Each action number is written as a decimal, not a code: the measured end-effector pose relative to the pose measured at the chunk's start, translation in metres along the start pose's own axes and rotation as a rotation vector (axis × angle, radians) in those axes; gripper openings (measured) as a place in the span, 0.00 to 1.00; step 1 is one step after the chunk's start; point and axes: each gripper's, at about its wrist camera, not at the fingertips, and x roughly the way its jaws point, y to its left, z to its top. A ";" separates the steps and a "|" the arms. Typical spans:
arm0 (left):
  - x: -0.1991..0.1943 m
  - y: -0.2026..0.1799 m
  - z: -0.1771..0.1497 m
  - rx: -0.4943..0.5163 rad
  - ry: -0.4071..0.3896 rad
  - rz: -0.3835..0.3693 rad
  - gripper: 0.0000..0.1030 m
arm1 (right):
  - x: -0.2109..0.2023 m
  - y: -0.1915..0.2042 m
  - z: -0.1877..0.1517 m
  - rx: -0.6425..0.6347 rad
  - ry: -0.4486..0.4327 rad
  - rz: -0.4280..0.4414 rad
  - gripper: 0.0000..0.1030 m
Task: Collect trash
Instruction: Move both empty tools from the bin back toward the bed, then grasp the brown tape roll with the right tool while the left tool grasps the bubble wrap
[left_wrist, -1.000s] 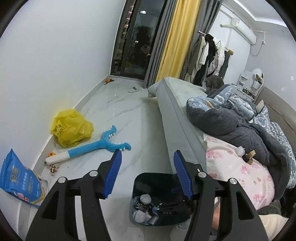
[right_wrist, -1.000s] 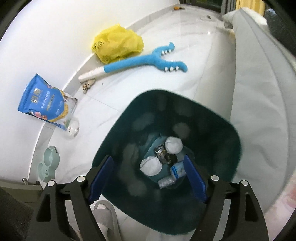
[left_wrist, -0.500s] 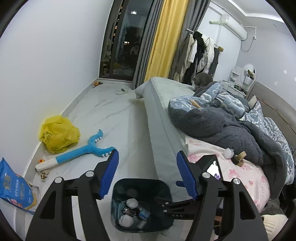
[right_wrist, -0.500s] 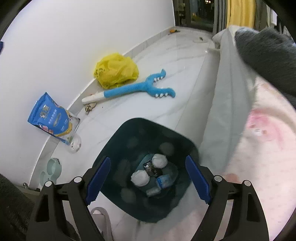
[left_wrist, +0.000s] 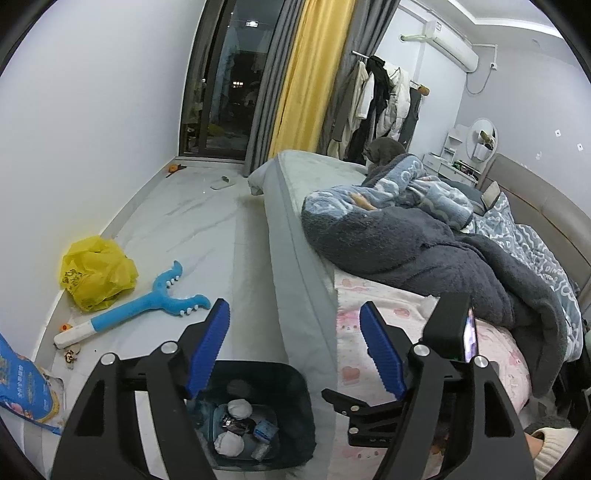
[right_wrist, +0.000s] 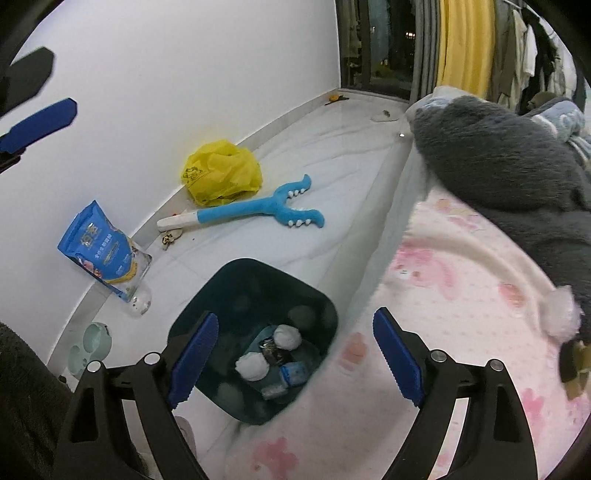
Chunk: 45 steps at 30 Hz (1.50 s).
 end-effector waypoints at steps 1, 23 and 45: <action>0.002 -0.003 0.000 0.003 0.001 -0.001 0.74 | -0.003 -0.003 -0.001 0.000 -0.004 -0.007 0.84; 0.046 -0.058 -0.006 0.054 0.047 -0.062 0.81 | -0.063 -0.082 -0.019 0.066 -0.107 -0.097 0.85; 0.119 -0.144 -0.025 0.202 0.121 -0.207 0.89 | -0.116 -0.213 -0.053 0.288 -0.187 -0.285 0.89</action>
